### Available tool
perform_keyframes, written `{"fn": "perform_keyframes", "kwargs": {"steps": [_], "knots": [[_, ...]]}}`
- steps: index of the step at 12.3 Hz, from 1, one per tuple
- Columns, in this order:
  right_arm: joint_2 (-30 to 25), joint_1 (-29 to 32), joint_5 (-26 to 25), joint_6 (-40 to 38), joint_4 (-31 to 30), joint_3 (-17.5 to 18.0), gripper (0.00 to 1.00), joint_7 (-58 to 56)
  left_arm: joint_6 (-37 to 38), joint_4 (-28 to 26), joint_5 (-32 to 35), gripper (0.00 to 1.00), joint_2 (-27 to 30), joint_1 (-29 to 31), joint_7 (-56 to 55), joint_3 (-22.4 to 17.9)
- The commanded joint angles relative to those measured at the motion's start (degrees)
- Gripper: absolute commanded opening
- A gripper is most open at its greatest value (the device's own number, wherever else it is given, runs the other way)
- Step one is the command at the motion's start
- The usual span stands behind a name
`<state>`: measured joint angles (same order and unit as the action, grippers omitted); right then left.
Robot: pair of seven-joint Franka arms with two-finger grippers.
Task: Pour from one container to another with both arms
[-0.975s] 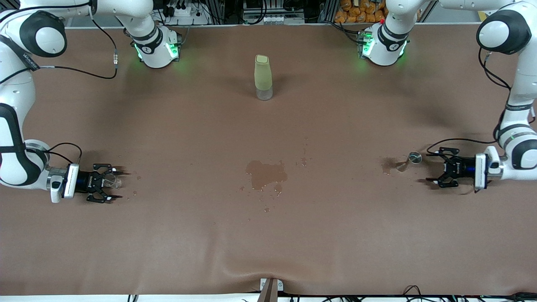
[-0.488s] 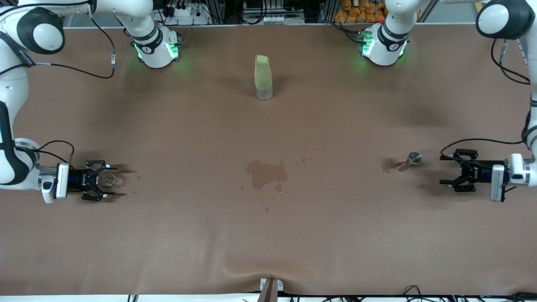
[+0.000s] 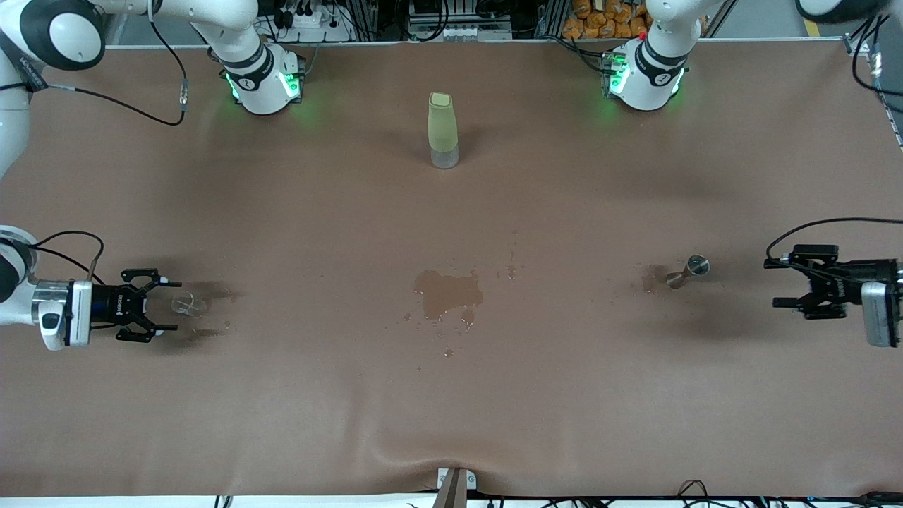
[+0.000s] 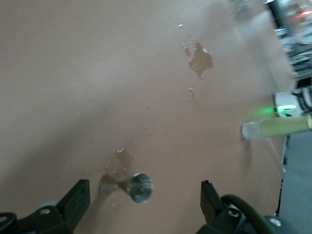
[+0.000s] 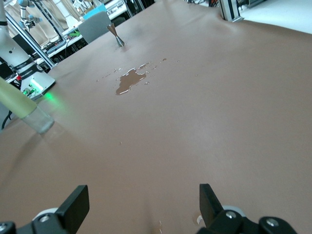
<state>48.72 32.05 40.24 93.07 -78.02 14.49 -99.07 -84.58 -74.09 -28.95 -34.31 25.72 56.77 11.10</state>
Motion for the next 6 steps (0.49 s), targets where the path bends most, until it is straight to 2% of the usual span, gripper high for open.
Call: {"fn": "perform_keyframes", "kwargs": {"steps": [1,5,6], "knots": [[-6.1,-3.9,-4.4,3.2,-1.3,-0.3,1.00,9.4,-1.9,-2.2,5.8,1.00,6.9,-4.3,-13.5,-0.5],[-14.9,-8.4,-13.6,4.2,-2.7,-0.4,1.00,25.2,-3.8,-2.5,16.6,1.00,14.3,-12.0,-36.0,-0.4],[-17.2,-9.6,-16.3,4.3,-3.5,-0.4,1.00,29.2,-3.7,-2.6,17.3,1.00,15.3,-13.3,-40.3,-0.4]]}}
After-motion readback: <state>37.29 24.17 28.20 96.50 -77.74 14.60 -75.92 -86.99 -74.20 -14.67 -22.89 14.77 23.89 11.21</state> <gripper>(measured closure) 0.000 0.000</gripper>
